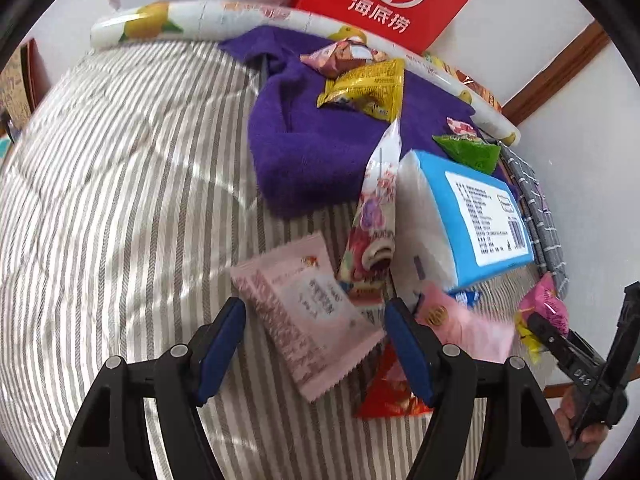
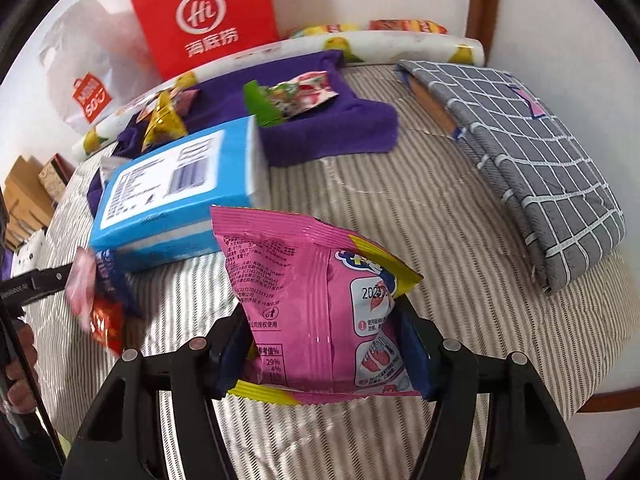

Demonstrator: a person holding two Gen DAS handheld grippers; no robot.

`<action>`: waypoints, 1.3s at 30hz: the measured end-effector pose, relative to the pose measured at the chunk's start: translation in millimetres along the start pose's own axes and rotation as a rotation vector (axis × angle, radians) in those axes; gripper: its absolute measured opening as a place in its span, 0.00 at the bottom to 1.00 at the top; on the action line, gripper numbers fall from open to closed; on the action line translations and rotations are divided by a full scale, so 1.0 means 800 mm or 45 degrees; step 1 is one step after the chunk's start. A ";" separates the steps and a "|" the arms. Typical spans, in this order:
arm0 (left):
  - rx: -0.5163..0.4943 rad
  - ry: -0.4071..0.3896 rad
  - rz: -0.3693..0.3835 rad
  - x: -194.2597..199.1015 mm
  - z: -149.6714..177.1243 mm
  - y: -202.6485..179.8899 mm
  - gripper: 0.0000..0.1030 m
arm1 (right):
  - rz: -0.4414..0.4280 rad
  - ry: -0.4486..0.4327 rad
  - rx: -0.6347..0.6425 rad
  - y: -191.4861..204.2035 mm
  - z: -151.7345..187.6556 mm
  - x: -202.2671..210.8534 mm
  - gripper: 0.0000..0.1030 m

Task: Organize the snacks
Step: 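Grasp the pink snack bag with the right tool while the left tool grasps the pale pink packet, then carry the pink bag and pale pink packet over the purple towel with both tools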

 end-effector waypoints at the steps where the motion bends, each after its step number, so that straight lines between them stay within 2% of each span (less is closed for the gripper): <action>1: -0.002 -0.006 -0.010 -0.001 -0.002 -0.001 0.65 | -0.009 -0.001 -0.016 -0.003 -0.001 -0.001 0.63; 2: -0.005 -0.011 -0.021 -0.001 -0.003 -0.001 0.63 | -0.024 -0.003 -0.035 -0.005 -0.003 -0.002 0.63; 4: -0.027 -0.014 -0.059 -0.002 -0.007 0.000 0.52 | -0.042 -0.003 -0.048 -0.004 -0.006 -0.006 0.63; 9: -0.082 -0.008 -0.110 0.007 0.000 0.013 0.44 | -0.059 -0.006 -0.045 -0.002 -0.007 -0.010 0.63; 13: -0.135 -0.030 -0.215 0.019 0.006 0.027 0.45 | -0.075 -0.005 -0.048 -0.002 -0.004 -0.012 0.63; 17: -0.151 -0.027 -0.242 0.015 0.009 0.030 0.46 | -0.123 0.009 -0.074 -0.002 0.000 -0.013 0.63; 24: -0.227 -0.145 -0.355 0.010 0.014 0.021 0.45 | -0.122 0.009 -0.030 -0.002 0.007 -0.018 0.63; 27: -0.231 -0.189 -0.359 0.014 0.014 0.023 0.41 | -0.141 -0.002 -0.022 -0.004 0.008 -0.018 0.63; 33: -0.246 -0.293 -0.359 0.018 0.017 0.024 0.43 | -0.158 -0.047 -0.025 -0.005 0.010 -0.017 0.64; 39: -0.216 -0.305 -0.312 0.020 0.016 0.026 0.44 | -0.138 -0.054 -0.023 -0.005 0.011 -0.015 0.64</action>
Point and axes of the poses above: each gripper's, at about its wrist camera, not at the fingertips, and x roughly against the way its jaws point, y to its left, z to its underside, the point moved 8 cm from there along -x, roughly the way its jaws point, and after that the axes turned 1 degree about -y, right-handed, at the moved point
